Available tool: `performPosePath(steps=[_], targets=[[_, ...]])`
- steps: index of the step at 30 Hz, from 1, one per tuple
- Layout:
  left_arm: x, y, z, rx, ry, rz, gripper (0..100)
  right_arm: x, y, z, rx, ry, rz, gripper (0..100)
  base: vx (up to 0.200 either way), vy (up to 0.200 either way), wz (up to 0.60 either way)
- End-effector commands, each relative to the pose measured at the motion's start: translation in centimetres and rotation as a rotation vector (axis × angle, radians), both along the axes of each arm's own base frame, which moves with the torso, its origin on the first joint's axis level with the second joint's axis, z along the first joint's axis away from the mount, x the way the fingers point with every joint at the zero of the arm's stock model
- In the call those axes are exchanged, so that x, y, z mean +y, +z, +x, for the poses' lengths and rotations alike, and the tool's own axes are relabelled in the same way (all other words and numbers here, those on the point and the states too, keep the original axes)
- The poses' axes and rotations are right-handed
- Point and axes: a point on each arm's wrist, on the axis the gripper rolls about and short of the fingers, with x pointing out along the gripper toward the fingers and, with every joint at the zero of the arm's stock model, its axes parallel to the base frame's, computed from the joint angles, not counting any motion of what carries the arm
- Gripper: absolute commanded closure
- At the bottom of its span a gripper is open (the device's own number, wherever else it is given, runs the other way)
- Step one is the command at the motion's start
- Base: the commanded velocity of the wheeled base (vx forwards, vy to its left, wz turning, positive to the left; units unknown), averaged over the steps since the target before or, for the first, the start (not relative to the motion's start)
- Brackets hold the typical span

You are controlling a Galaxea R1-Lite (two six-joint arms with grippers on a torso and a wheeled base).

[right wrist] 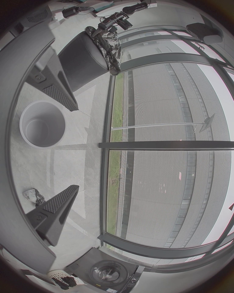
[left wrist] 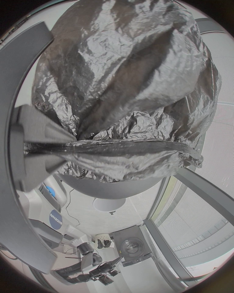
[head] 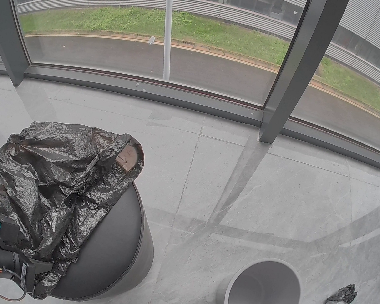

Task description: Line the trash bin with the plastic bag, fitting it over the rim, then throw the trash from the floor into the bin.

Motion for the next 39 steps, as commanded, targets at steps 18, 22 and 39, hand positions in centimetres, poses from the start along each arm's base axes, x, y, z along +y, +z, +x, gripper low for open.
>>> performPosePath(steps=[18, 22, 39], targets=[[-0.1, 9.3, -0.4, -0.539, -0.064, -0.080, 100, 0.0, -0.5, 0.1, 0.016, 0.002, -0.002, 0, 0.000, 0.000, 0.00], [-0.4, 10.8, -1.0, -0.601, -0.125, -0.069, 100, 0.0, -0.4, 0.5, 0.070, 0.014, -0.004, 0, 0.000, 0.000, 0.00], [-0.6, 16.3, -1.8, -0.835, -0.273, 0.102, 100, 3.5, 22.0, 17.4, -0.102, 0.355, -0.130, 0, 0.000, 0.000, 0.00]])
